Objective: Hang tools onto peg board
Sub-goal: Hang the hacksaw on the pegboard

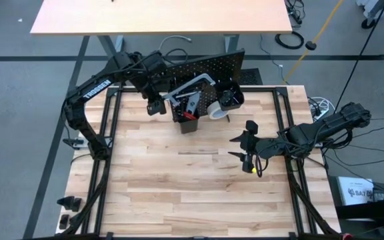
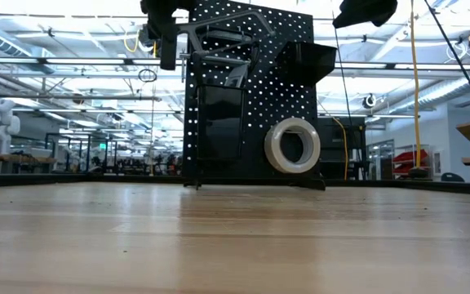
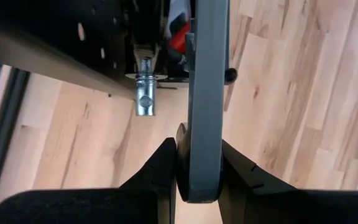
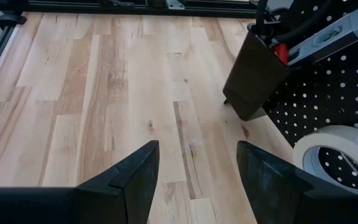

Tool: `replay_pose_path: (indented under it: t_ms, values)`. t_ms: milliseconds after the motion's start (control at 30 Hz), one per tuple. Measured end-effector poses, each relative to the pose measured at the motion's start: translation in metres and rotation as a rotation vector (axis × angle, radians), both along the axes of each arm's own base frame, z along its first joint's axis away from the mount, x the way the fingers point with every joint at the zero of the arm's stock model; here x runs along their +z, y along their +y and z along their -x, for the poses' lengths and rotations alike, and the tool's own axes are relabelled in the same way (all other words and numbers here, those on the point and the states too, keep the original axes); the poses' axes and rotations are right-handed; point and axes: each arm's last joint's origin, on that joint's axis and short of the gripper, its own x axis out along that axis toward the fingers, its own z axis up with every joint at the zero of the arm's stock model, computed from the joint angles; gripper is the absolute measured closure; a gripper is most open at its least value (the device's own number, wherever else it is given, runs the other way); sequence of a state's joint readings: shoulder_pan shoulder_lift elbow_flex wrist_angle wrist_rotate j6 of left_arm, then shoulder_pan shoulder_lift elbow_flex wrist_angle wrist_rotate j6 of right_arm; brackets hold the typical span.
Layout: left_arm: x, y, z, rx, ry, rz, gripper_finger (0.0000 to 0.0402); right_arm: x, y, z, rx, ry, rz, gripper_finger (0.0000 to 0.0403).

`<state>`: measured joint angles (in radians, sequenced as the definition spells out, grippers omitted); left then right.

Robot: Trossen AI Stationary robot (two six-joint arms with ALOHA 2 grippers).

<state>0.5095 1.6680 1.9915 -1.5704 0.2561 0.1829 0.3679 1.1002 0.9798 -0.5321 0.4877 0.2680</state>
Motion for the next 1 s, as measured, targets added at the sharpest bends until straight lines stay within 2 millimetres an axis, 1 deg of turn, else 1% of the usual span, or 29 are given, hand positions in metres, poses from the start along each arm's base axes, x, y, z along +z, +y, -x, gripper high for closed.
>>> replay_pose_path:
  t_ms: [233, 333, 433, 500, 567, 633, 733, 833, 933, 1000]
  values:
    - [0.000, -0.001, 0.000, 0.004, -0.012, 0.029, 0.0335, 0.000, 0.001, 0.000, 0.015, 0.002, -0.010, 0.0195]
    - [0.000, -0.001, 0.000, 0.006, -0.010, 0.030, 0.0335, 0.002, 0.001, -0.002, 0.029, -0.020, 0.027, 0.0195]
    - [0.000, 0.000, 0.000, 0.015, 0.004, -0.001, 0.0335, 0.016, 0.000, -0.009, 0.011, -0.162, 0.143, 0.0195]
    - [0.000, 0.000, 0.000, 0.017, 0.008, -0.008, 0.0335, 0.032, -0.002, -0.015, -0.015, -0.299, 0.240, 0.0195]
    - [0.000, 0.000, 0.000, 0.020, 0.008, -0.008, 0.0335, 0.048, -0.006, -0.019, -0.083, -0.412, 0.337, 0.0195]
    - [0.000, 0.000, 0.000, 0.021, 0.009, -0.008, 0.0335, 0.057, -0.014, -0.024, -0.147, -0.443, 0.476, 0.0195]
    - [0.000, 0.000, 0.000, 0.023, 0.009, -0.007, 0.0335, 0.057, -0.026, -0.039, -0.199, -0.424, 0.644, 0.0195]
    - [0.000, 0.000, 0.000, 0.023, 0.009, -0.007, 0.0335, 0.053, -0.043, -0.057, -0.279, -0.437, 0.709, 0.0195]
    - [0.000, 0.000, 0.000, 0.023, 0.009, -0.007, 0.0335, 0.045, -0.063, -0.074, -0.366, -0.436, 0.732, 0.0195]
    - [0.000, 0.000, 0.000, 0.023, 0.010, -0.006, 0.0335, 0.040, -0.077, -0.081, -0.424, -0.437, 0.732, 0.0195]
